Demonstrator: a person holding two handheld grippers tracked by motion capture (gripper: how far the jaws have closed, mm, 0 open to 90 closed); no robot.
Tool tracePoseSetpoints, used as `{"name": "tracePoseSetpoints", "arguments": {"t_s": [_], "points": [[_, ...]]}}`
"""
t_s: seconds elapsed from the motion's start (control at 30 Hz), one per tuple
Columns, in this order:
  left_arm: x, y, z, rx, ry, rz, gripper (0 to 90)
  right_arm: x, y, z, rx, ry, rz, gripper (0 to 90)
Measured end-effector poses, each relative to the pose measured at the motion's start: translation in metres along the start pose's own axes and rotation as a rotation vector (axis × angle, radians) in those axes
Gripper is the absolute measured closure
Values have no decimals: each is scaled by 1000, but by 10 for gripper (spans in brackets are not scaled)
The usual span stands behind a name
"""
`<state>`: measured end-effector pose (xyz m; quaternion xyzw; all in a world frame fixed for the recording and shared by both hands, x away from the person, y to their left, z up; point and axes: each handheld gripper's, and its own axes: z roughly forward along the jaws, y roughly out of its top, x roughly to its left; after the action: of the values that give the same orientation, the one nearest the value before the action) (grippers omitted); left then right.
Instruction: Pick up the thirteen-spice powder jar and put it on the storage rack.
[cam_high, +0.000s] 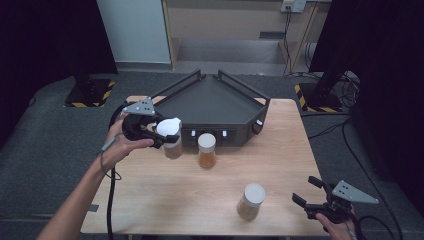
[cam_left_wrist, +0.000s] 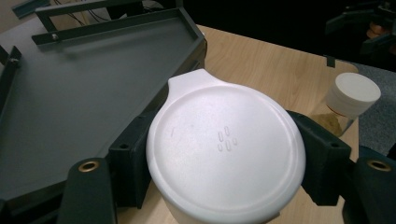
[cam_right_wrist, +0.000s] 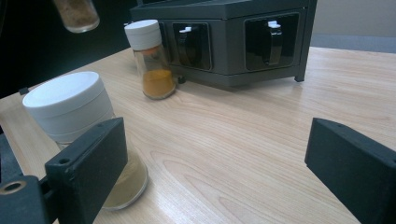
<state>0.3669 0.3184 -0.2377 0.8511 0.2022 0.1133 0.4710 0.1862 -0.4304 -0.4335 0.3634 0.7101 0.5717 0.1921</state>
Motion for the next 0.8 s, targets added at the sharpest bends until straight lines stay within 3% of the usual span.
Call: {"name": "tracePoseSetpoints", "arguments": {"t_s": [0.33, 0.8], "points": [[13, 30, 0, -12, 40, -4, 301, 0, -1, -1, -8, -4, 3, 54], [33, 65, 16, 6, 104, -21, 301, -1, -2, 0, -15, 5, 6, 47]]}}
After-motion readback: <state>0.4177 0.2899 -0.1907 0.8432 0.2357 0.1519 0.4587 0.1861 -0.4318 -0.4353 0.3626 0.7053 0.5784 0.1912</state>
